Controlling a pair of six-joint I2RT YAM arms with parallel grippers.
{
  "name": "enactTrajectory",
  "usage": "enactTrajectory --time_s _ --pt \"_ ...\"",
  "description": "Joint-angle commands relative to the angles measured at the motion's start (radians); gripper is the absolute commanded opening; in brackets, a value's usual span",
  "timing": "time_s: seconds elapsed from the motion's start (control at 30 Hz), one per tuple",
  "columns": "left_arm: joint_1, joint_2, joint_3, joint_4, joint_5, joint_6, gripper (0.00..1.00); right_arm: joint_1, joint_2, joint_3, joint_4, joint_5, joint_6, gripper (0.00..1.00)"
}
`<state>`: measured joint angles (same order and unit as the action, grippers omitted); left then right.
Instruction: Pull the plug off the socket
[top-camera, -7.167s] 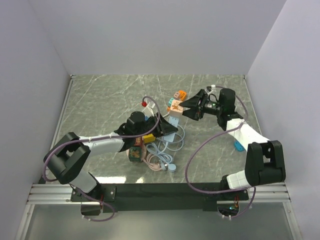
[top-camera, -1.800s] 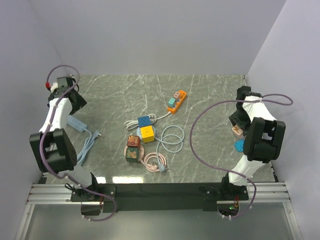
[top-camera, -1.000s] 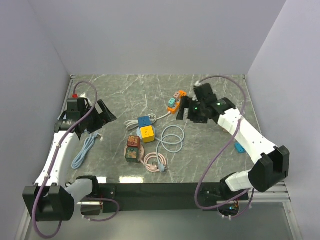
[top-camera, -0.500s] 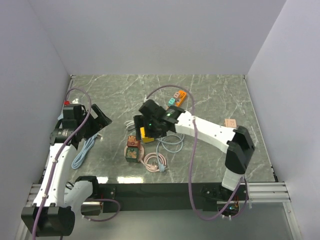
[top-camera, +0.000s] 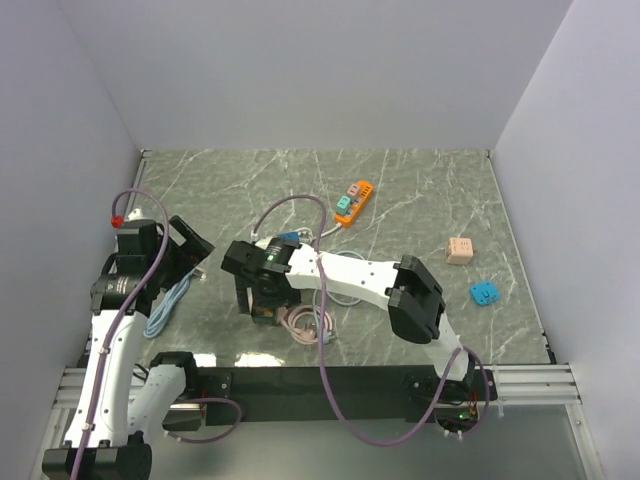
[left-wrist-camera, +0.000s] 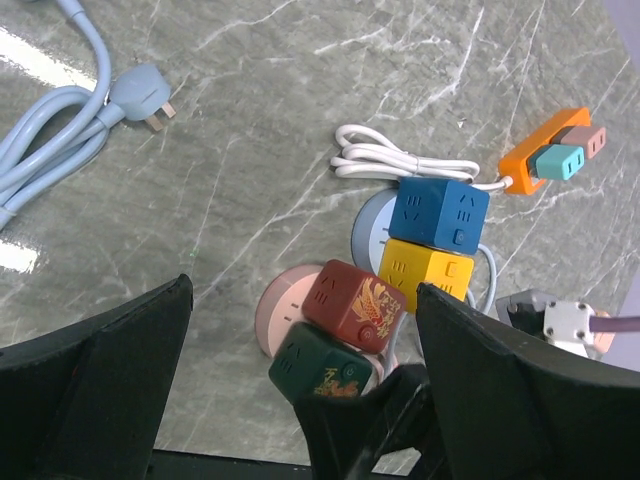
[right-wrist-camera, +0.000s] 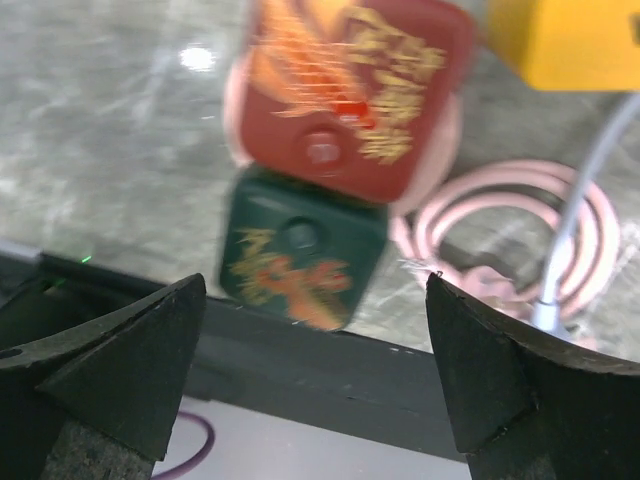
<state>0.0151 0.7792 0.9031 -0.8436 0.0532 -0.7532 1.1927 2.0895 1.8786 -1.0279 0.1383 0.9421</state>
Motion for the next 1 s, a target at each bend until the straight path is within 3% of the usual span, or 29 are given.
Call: enactTrajectory --time_s 0.0,0.53,0.63,0.67,0.73,0.97 --pt "-0.004 -0.026 0.011 -0.022 -0.023 -0.018 1.0 0.005 -0.005 0.004 -0.066 0.067 0.08 0.96" --pt "-0.009 -0.073 -0.046 -0.054 -0.029 -0.028 0.99 0.018 0.09 -0.029 0.057 0.024 0.213 0.75" --pt "-0.01 -0.083 -0.067 -0.046 -0.01 -0.02 0.99 0.016 0.106 -0.023 0.054 0.02 0.215 0.57" --pt "-0.01 -0.086 -0.072 -0.038 -0.001 -0.015 0.99 0.018 0.103 -0.025 0.046 0.02 0.201 0.35" --pt "-0.041 -0.092 -0.092 -0.026 0.045 0.006 0.99 0.021 0.038 -0.103 0.077 0.021 0.184 0.0" --pt "-0.087 -0.107 -0.165 0.078 0.261 0.067 0.98 -0.019 -0.415 -0.531 0.512 -0.16 -0.008 0.0"
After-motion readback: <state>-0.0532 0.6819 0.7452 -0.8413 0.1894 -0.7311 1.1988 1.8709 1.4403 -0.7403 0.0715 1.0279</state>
